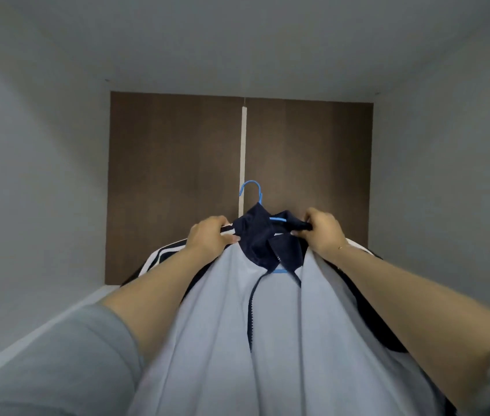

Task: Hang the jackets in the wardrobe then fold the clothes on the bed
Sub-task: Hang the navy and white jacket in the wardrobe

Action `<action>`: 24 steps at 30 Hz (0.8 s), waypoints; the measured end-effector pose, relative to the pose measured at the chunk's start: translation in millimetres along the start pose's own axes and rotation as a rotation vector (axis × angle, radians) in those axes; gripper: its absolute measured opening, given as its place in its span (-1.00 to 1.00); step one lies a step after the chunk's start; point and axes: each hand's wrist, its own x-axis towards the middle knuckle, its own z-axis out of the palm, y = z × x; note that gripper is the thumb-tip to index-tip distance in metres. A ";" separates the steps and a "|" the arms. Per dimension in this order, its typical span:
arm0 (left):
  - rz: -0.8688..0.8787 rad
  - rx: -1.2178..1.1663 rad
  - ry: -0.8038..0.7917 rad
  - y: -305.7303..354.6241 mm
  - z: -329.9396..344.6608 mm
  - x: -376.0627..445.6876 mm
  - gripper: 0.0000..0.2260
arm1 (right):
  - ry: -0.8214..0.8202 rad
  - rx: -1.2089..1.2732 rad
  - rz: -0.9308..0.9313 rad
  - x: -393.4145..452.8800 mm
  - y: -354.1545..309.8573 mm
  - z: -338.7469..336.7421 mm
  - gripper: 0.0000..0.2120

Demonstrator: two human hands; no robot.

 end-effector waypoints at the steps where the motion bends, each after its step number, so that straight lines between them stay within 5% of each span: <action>1: -0.018 0.001 -0.022 -8.9 13.9 0.8 -0.76 | -0.047 0.001 0.031 1.2 10.1 12.6 -0.67; 8: -0.025 0.040 -0.226 -69.2 91.7 -31.2 -0.72 | -0.380 -0.331 0.031 -17.9 53.9 74.0 -0.56; 13: -0.044 0.200 -0.320 -79.1 108.4 -41.0 -0.66 | -0.537 -0.423 0.055 -31.9 57.5 98.7 -0.66; 19: -0.002 0.417 -0.256 -72.6 99.4 -42.2 -0.66 | -0.570 -0.301 0.026 -48.0 49.7 63.7 -0.62; 24: -0.024 0.397 -0.355 -28.2 71.1 -52.4 -0.88 | -0.867 -0.285 0.060 -81.7 31.0 22.5 -0.63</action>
